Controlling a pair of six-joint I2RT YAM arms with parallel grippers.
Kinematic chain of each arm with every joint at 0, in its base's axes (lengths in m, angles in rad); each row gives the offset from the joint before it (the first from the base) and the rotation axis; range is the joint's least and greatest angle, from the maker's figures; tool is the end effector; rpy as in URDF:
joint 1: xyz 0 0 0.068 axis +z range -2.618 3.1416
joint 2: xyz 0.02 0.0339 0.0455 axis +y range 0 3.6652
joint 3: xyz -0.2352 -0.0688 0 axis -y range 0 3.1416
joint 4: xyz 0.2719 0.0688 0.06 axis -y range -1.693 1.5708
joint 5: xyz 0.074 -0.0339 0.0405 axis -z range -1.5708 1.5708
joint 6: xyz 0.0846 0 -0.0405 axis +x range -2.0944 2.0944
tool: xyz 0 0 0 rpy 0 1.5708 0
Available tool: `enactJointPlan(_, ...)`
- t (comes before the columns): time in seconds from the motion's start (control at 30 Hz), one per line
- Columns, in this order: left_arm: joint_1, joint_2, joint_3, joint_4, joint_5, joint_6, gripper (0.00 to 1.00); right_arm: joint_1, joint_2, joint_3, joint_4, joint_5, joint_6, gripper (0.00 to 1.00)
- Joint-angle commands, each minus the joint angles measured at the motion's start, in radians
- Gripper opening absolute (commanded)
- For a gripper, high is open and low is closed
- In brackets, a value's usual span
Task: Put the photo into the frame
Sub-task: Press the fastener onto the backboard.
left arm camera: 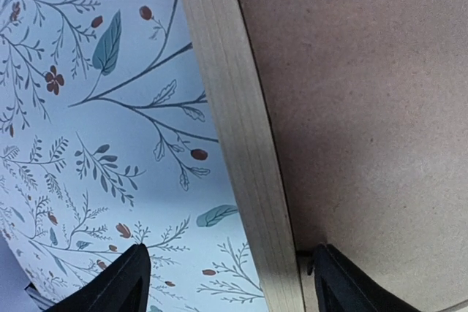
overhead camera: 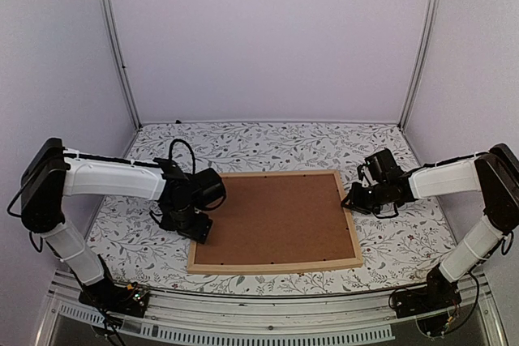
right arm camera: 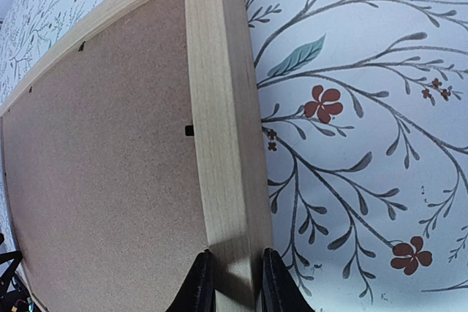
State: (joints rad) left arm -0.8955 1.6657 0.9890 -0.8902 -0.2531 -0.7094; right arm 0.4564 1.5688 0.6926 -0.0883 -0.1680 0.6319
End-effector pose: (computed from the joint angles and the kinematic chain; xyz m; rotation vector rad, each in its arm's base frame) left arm 0.1994 -0.2150 0.0682 0.2730 2.9333 0.2564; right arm 0.2894 0.1579 0.0488 0.1621 2.6359 0.6177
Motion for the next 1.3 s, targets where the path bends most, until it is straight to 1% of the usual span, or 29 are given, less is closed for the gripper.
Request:
enactJointPlan(0.0,-0.039,0.090,-0.038,0.059,0.057,-0.011,0.80,0.021,0.034,-0.044,-0.077,-0.057,0.029,0.05)
enactJointPlan(0.17,-0.030,-0.001,0.020,0.053,0.022,0.006,0.81,0.021,0.034,-0.047,-0.074,-0.058,0.030,0.05)
enactJointPlan(0.27,0.006,-0.065,0.044,0.060,0.009,0.023,0.82,0.021,0.029,-0.043,-0.084,-0.050,0.027,0.05)
enactJointPlan(0.33,0.052,-0.113,0.046,0.081,0.018,0.045,0.82,0.021,0.024,-0.037,-0.095,-0.043,0.023,0.05)
enactJointPlan(0.47,0.164,-0.204,0.040,0.163,0.087,0.115,0.82,0.021,0.021,-0.019,-0.111,-0.038,0.013,0.05)
enactJointPlan(0.6,0.262,-0.227,0.068,0.259,0.168,0.189,0.83,0.021,0.037,0.012,-0.137,-0.026,-0.006,0.06)
enactJointPlan(0.7,0.322,-0.175,0.126,0.309,0.216,0.238,0.83,0.021,0.056,0.049,-0.170,-0.012,-0.037,0.06)
enactJointPlan(0.9,0.381,0.002,0.249,0.357,0.229,0.301,0.83,0.021,0.077,0.103,-0.206,-0.001,-0.084,0.06)
enactJointPlan(1.07,0.398,0.140,0.360,0.358,0.177,0.335,0.83,0.021,0.096,0.108,-0.201,-0.011,-0.095,0.06)
enactJointPlan(1.27,0.401,0.263,0.429,0.356,0.164,0.354,0.83,0.021,0.114,0.102,-0.184,-0.023,-0.097,0.06)
